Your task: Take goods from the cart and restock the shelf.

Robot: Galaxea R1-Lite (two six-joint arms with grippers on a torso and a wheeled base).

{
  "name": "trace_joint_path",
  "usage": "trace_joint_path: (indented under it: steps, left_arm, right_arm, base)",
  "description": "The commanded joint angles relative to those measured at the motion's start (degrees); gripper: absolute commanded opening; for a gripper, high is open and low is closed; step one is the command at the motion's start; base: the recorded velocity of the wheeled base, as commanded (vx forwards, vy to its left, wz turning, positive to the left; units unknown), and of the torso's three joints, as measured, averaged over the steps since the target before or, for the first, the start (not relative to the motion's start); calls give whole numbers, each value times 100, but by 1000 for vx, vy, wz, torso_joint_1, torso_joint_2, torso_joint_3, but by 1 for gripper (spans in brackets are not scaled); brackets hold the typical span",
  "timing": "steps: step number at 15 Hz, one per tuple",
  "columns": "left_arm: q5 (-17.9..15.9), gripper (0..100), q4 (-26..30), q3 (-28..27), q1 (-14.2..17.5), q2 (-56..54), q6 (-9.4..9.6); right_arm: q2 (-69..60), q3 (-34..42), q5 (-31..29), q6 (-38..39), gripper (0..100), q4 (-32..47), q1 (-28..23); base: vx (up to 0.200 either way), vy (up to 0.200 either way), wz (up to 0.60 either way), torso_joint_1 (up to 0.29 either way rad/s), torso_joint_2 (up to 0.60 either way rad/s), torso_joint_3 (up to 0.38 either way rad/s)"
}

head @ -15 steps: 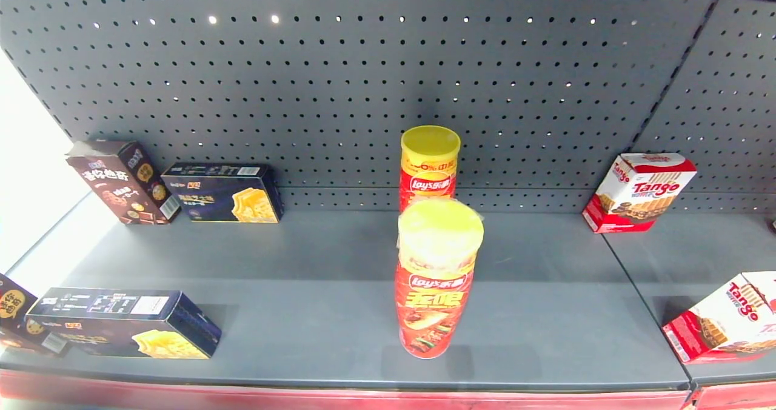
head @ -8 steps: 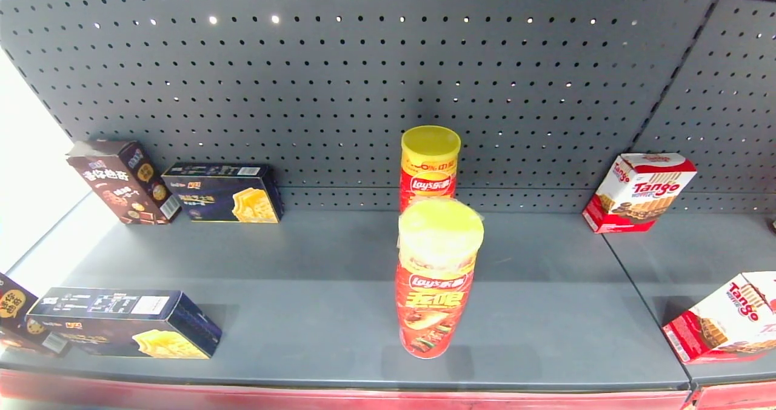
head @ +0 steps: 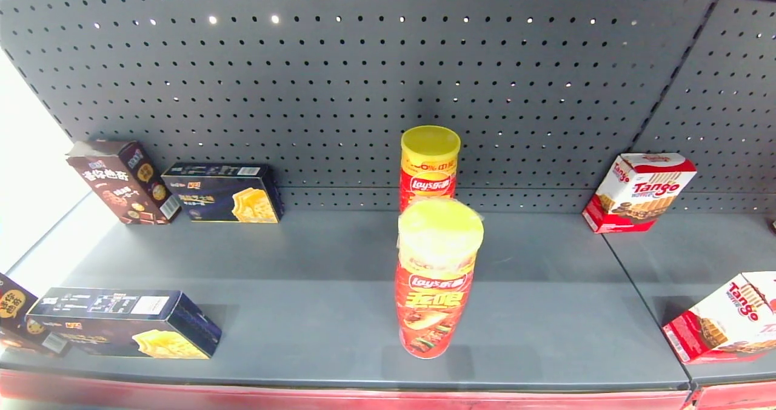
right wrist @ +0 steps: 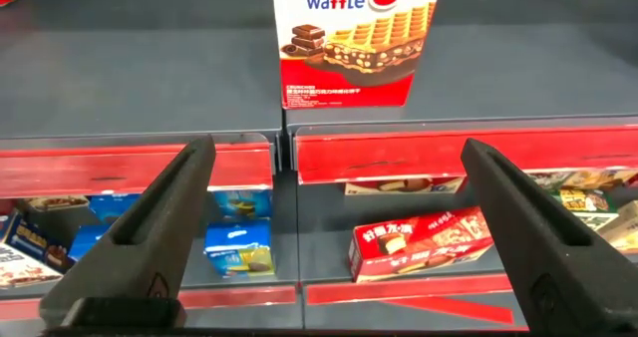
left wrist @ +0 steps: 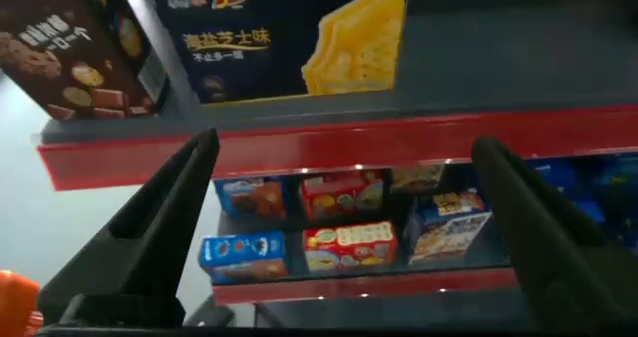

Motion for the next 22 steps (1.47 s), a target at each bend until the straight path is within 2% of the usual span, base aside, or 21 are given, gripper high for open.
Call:
trace_joint_path:
  steps: [1,4,12,20,22]
  left_arm:
    - [-181,100,129,-14,26,13,-58]
    - [-155,100,-73,66,9,-5,-58]
    - [-129,100,-64,57,9,-5,-93]
    - [-155,100,-64,57,0,-5,-41]
    - [-137,100,-73,57,0,-5,-93]
  right_arm:
    - [-2,0,1,-1,100,-1,0]
    - [-2,0,1,-1,100,-1,0]
    - [-2,0,1,-1,100,-1,0]
    - [-2,0,141,-53,100,-1,0]
    - [-2,0,133,-53,100,-1,0]
  base:
    - [0,0,0,0,0,0]
    - [0,0,0,0,0,0]
    - [0,0,0,0,0,0]
    - [-25,0,0,0,0,-1]
    - [0,0,0,0,0,0]
